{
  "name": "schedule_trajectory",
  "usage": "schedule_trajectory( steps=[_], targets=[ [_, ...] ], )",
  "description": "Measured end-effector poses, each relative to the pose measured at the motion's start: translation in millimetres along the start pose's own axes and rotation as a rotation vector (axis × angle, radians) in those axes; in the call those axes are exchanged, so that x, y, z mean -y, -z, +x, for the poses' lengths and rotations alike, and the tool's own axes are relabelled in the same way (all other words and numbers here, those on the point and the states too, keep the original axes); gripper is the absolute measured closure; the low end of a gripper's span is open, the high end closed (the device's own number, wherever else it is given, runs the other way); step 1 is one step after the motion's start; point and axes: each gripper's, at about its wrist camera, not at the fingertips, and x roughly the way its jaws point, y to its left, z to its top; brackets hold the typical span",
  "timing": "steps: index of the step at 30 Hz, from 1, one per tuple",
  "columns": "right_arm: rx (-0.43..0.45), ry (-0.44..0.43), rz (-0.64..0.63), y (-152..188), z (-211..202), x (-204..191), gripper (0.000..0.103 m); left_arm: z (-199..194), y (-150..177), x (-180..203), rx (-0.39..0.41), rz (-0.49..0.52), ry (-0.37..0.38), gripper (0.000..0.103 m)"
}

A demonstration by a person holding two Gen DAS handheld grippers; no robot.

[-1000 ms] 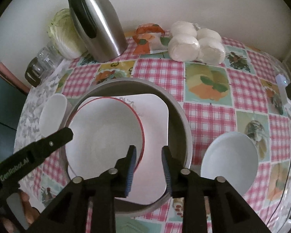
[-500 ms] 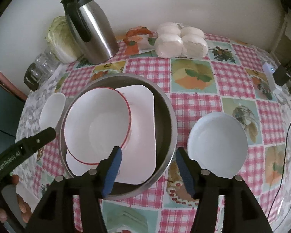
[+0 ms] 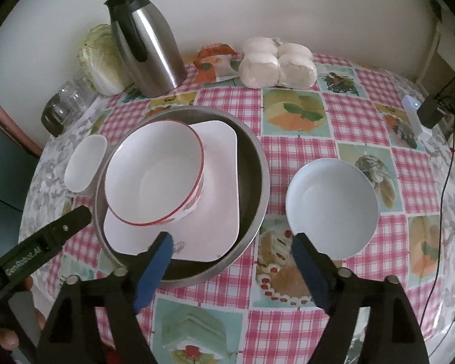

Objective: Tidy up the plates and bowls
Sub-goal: 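Pull both tools back from the pan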

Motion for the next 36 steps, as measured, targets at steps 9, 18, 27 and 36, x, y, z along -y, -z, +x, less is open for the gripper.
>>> schedule_trajectory(
  steps=[9,18,27,36],
  targets=[
    [0.025,-0.021,0.019,10,-9,4,0.003,0,12,0,0.004,0.024,-0.028,0.01],
    [0.011,-0.056,0.05,18,-9,13,0.0,-2,19,2,0.009,0.031,-0.037,0.009],
    [-0.001,-0.123,0.055,18,-2,14,0.0,-3,18,-5,0.018,-0.019,-0.029,0.008],
    [0.076,-0.109,0.049,14,-13,15,0.0,-5,15,-5,0.028,-0.024,-0.027,0.007]
  ],
)
